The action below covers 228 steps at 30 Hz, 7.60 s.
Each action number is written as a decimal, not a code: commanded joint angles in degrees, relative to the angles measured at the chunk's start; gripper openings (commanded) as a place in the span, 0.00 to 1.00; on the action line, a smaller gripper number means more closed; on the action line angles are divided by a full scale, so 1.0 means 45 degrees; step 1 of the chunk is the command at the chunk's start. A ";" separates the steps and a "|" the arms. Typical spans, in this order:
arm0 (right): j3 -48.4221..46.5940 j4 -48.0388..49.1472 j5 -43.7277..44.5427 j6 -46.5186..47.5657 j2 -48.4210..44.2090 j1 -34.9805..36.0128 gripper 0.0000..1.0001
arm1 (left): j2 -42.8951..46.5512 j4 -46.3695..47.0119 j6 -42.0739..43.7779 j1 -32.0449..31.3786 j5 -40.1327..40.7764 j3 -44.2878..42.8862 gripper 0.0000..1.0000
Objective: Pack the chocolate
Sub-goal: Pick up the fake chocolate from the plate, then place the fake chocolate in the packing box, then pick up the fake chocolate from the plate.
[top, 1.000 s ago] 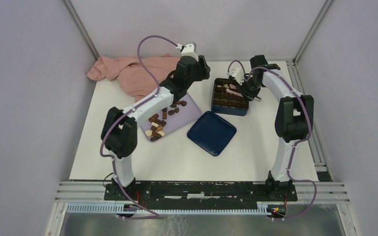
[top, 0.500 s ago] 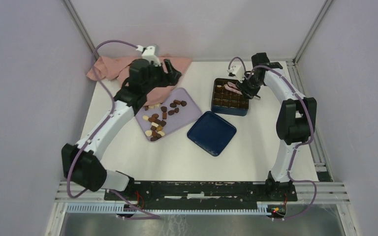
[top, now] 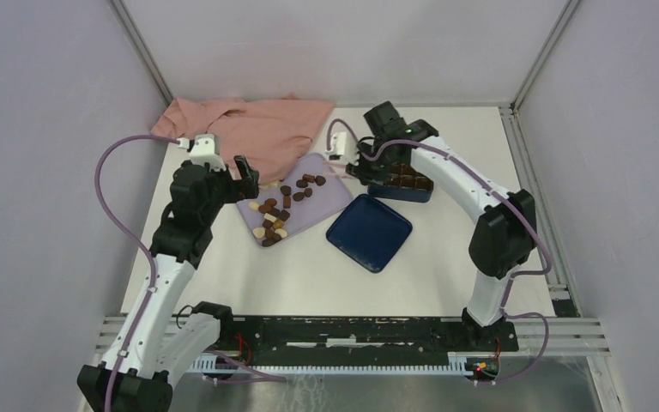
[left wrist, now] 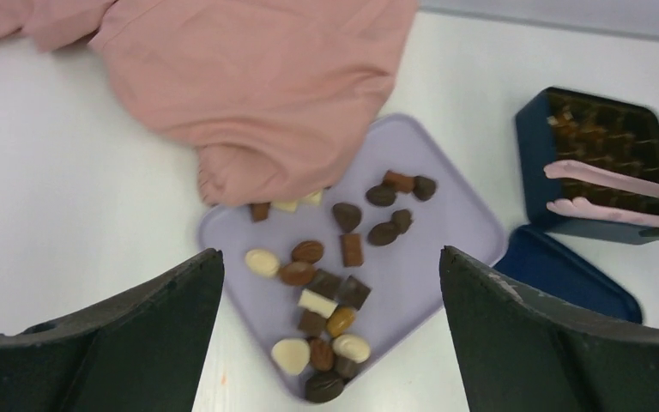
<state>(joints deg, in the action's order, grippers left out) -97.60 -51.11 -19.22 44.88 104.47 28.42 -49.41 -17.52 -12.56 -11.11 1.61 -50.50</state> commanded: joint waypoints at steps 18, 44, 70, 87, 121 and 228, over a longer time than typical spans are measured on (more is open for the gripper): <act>-0.2038 0.0164 0.3464 -0.0340 0.4171 0.2563 0.39 | 0.1111 -0.0082 0.1404 0.0019 0.2163 0.1044 0.94; -0.3066 -0.0264 0.4077 -0.0335 0.5495 0.3215 0.40 | 0.1455 -0.0031 0.1449 0.0014 0.1953 0.1105 0.94; -0.4791 -0.0448 0.3942 -0.0472 0.6851 0.3236 0.45 | 0.1429 -0.0009 0.1462 0.0008 0.1965 0.1102 0.94; -0.5201 -0.0204 0.3882 -0.0948 0.7213 0.3492 0.47 | 0.1486 -0.0013 0.1466 0.0004 0.1987 0.1105 0.94; -0.2614 0.0170 0.1495 -0.1224 0.2966 0.2819 0.21 | 0.1543 -0.0013 0.1485 0.0009 0.2238 0.1146 0.94; -0.1087 0.0832 0.3101 -0.1126 0.3983 0.4488 0.39 | 0.2630 0.0242 0.1330 0.0014 0.4504 0.1486 0.95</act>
<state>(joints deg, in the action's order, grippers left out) -99.00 -45.87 -10.26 39.70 120.62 48.75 -38.06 -19.14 -8.64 -11.11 20.49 -43.81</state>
